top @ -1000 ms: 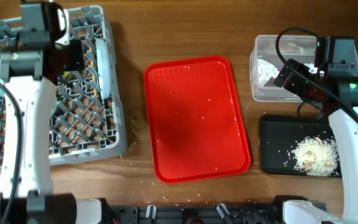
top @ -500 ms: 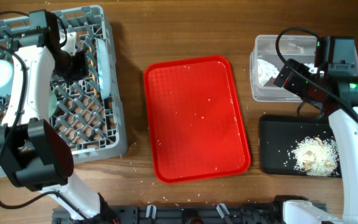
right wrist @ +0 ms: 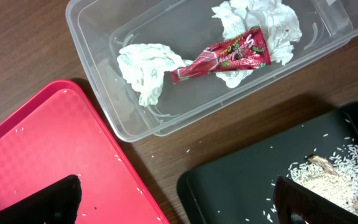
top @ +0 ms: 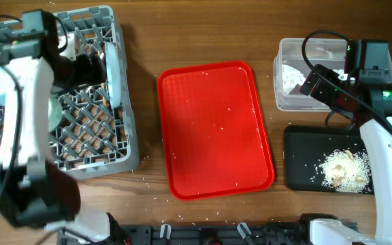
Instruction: Sort waste into correct bins and load items into the dishwasher rack
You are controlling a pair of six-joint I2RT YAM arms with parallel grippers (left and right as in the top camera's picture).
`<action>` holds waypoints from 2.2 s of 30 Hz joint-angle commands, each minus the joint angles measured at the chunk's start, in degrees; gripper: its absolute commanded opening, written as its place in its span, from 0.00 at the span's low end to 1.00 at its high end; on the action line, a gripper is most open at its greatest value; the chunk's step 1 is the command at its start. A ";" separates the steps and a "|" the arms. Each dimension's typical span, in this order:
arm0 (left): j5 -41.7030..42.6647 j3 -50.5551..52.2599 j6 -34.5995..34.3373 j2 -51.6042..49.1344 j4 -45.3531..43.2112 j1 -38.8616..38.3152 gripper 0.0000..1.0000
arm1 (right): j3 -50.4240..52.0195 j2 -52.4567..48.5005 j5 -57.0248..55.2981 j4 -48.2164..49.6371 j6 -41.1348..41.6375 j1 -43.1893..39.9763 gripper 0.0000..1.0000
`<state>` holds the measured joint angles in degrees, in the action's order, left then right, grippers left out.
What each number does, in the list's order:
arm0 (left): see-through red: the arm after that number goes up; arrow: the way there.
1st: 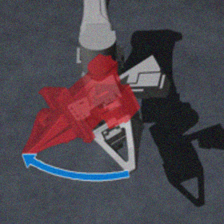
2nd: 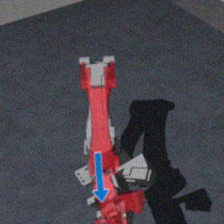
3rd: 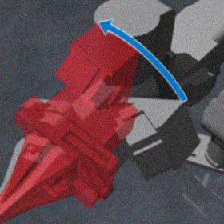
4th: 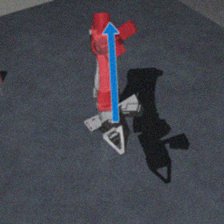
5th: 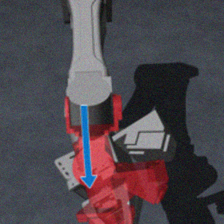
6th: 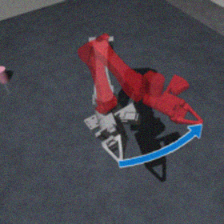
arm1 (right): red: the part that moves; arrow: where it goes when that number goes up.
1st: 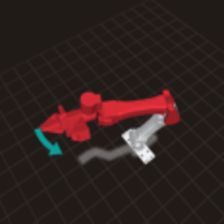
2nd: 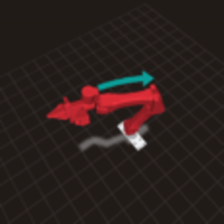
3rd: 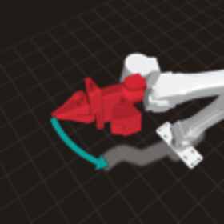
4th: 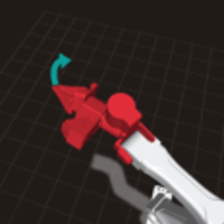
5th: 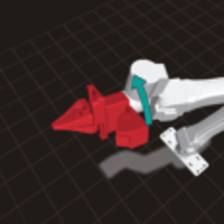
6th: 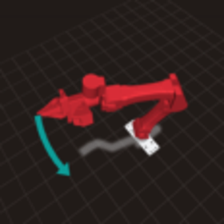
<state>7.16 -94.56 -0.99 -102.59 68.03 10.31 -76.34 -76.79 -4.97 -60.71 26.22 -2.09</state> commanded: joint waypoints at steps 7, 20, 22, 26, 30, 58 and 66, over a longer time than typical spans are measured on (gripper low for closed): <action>7.39 -0.17 -9.09 43.45 18.03 0.20 1.00 | -0.70 0.61 -0.13 0.11 -0.70 -0.17 1.00; 7.34 -0.17 -21.38 72.11 28.46 0.15 1.00 | -0.70 0.61 -0.13 0.09 -0.72 -0.17 1.00; 7.37 -0.17 -21.33 72.11 28.46 0.15 1.00 | -0.70 0.61 -0.13 0.11 -0.72 -0.17 1.00; 6.78 -0.17 -21.31 72.13 28.46 -0.13 1.00 | -0.70 0.61 -0.13 0.11 -0.72 -0.17 1.00; 6.75 4.68 -17.35 73.48 28.35 -0.76 1.00 | -0.70 0.61 -0.13 0.11 -0.72 -0.17 1.00; -6.14 88.70 -15.98 102.38 -59.56 -6.93 1.00 | -0.70 0.61 -0.13 0.11 -0.72 -0.17 1.00; -7.74 94.25 -16.11 102.38 -66.49 -8.59 1.00 | -0.70 0.61 -0.13 0.11 -0.72 -0.17 1.00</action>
<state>1.08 -0.69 -17.45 -0.80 1.72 2.02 -76.34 -76.79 -4.97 -60.71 26.22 -2.09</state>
